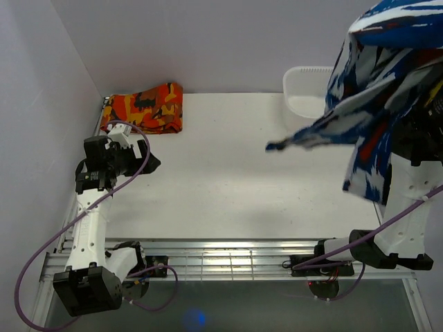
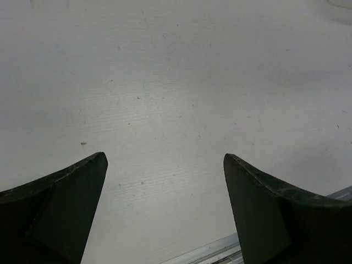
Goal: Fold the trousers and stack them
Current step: Move the trousers to the center of the board
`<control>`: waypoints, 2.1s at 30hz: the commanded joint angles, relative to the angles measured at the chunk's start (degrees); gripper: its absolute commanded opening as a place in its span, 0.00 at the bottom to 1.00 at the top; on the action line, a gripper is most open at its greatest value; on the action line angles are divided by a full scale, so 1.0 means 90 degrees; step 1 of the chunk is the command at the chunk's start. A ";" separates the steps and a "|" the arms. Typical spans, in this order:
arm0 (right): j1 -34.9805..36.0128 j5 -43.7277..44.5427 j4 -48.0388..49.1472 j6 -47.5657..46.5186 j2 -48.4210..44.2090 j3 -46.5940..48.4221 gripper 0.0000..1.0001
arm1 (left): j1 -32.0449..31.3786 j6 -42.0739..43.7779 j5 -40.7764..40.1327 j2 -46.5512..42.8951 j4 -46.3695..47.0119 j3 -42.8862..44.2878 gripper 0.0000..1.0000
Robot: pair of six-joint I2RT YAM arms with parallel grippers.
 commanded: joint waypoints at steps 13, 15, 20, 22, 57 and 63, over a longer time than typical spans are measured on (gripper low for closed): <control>0.0075 -0.1469 -0.1798 0.2970 -0.0830 -0.3413 0.08 | -0.0011 0.0540 0.0948 -0.0303 -0.0110 -0.0004 0.98; 0.0162 -0.1800 -0.2101 0.3255 -0.0899 -0.3776 0.08 | -0.0011 0.0579 0.0948 -0.0283 -0.0091 0.0035 0.98; 0.0709 -0.2514 -0.2765 0.3404 -0.1220 -0.5228 0.08 | -0.0011 0.0628 0.1046 -0.0409 0.0046 0.0035 0.98; 0.1167 -0.2592 -0.2756 0.3276 -0.1377 -0.5738 0.08 | -0.0011 0.0851 0.1152 -0.0478 0.0085 0.0015 0.98; 0.1999 -0.2545 -0.9612 -0.6393 -0.4356 -1.0185 0.90 | -0.2647 0.1800 -0.0271 0.4305 0.0964 0.2133 0.87; 0.1921 -0.2104 -0.9251 -0.5574 -0.4308 -0.9375 1.00 | -0.3516 0.1975 -0.1003 0.5643 0.0876 0.2788 0.89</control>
